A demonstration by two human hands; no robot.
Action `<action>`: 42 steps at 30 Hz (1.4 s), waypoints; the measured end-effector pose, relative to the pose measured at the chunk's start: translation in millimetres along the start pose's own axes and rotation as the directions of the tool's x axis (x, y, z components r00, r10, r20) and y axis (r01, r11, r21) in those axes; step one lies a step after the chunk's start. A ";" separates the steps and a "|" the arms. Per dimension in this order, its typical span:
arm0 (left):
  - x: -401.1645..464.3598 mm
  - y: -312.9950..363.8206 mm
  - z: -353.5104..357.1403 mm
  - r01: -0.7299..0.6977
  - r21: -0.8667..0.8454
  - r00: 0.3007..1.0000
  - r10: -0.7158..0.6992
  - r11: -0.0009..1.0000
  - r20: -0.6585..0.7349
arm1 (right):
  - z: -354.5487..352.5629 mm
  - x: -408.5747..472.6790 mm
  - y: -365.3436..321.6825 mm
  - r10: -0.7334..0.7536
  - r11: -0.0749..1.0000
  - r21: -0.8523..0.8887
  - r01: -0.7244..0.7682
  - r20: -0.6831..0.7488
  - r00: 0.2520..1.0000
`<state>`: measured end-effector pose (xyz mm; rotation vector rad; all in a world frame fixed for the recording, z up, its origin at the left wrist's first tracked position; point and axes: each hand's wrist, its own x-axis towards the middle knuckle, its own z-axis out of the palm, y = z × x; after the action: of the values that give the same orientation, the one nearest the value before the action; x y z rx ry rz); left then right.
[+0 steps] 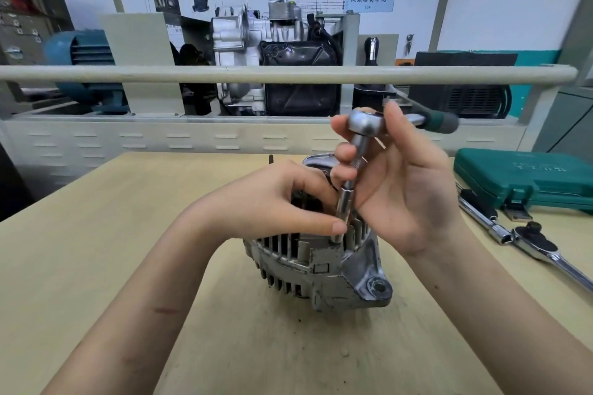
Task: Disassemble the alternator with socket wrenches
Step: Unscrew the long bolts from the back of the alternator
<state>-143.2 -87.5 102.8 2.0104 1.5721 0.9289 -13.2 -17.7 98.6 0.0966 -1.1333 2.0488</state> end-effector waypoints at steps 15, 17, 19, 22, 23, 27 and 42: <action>-2.4 -3.8 -8.1 -0.020 0.084 0.996 0.013 0.996 0.084 | 19.5 15.6 5.2 0.093 0.992 -0.091 -0.092 0.008 0.996; -3.0 -2.7 -8.3 -0.015 0.072 0.997 0.009 0.997 0.078 | 19.4 16.0 4.5 0.122 0.987 -0.102 -0.121 0.007 0.992; -3.1 -1.5 -9.0 -0.005 0.070 0.996 -0.002 0.998 0.088 | 18.7 16.2 4.1 0.126 0.987 -0.097 -0.126 -0.004 0.992; -4.2 0.7 -9.0 0.007 0.066 0.996 -0.012 0.998 0.085 | 17.7 14.5 6.6 0.073 0.994 -0.081 -0.073 -0.010 0.997; -4.5 1.7 -7.7 0.014 0.063 0.997 -0.019 0.998 0.072 | 17.5 13.2 7.8 0.040 0.996 -0.083 -0.040 -0.008 0.999; -4.3 6.0 0.0 0.026 0.037 1.000 -0.026 0.999 0.006 | 15.4 6.5 9.2 -0.069 0.992 -0.109 0.069 0.004 0.998; -3.1 1.9 8.0 -0.038 0.236 0.999 0.032 0.971 0.031 | 36.1 -20.1 27.2 -0.467 0.824 -0.418 0.381 -0.121 0.876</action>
<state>-136.5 -90.4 97.8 2.2078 1.7065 0.7533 -27.5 -64.8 93.3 -0.0660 -1.2223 1.3762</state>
